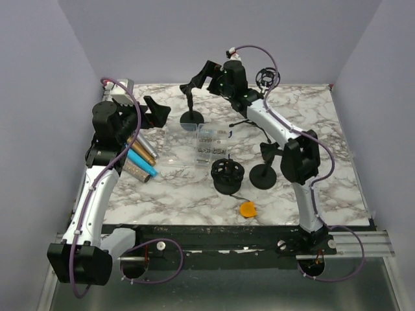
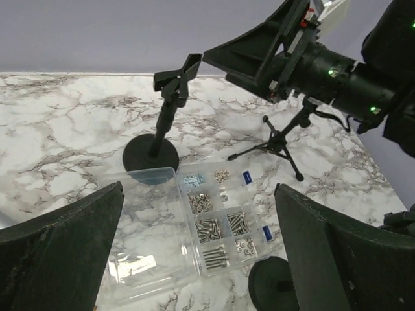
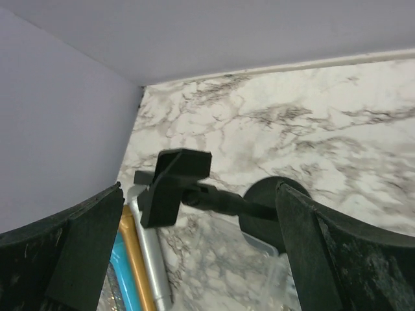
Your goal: Remove the microphone from the stand
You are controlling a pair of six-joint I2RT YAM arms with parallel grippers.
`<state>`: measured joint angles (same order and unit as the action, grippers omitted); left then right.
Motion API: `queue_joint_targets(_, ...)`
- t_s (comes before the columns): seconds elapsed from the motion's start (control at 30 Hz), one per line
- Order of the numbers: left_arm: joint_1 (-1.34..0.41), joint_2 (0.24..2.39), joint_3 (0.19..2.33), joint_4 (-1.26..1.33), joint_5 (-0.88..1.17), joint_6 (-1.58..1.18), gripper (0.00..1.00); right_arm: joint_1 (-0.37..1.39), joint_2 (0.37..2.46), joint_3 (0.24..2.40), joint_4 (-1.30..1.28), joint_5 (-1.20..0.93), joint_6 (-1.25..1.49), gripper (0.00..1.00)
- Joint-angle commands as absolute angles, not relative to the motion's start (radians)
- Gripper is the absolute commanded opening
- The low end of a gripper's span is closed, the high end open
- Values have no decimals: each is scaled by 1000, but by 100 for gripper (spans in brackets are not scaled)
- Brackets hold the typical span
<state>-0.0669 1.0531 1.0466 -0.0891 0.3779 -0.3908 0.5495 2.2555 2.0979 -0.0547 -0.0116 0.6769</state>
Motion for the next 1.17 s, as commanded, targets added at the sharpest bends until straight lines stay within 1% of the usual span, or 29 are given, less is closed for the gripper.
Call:
queue_joint_targets(0.0, -102, 1045, 1041, -41, 423, -347, 98, 545, 2013, 1972, -207, 89, 515, 100)
queue_joint_targets(0.17, -135, 987, 1045, -34, 506, -414, 98, 544, 1666, 1646, -218, 131, 430, 100)
queue_joint_targets(0.33, -143, 861, 1021, -15, 585, -525, 99, 545, 1304, 1365, -244, 218, 377, 100)
queue_joint_targets(0.47, -144, 721, 1007, -44, 575, -528, 98, 543, 1046, 1262, -321, 306, 356, 100)
queue_joint_targets(0.57, -145, 622, 997, -84, 532, -503, 98, 544, 886, 1228, -386, 362, 359, 100)
queue_joint_targets(0.67, -145, 538, 980, -91, 495, -499, 99, 545, 772, 1233, -461, 427, 364, 100)
queue_joint_targets(0.8, -145, 451, 965, -91, 454, -500, 98, 544, 682, 1276, -540, 502, 373, 100)
queue_joint_targets(0.97, -145, 399, 962, -100, 408, -499, 99, 545, 617, 1302, -571, 569, 378, 100)
queue_joint_targets(1.03, -145, 395, 961, -103, 402, -497, 99, 544, 582, 1270, -533, 541, 349, 100)
queue_joint_targets(1.13, -145, 404, 962, -103, 407, -498, 99, 545, 607, 1305, -595, 583, 375, 100)
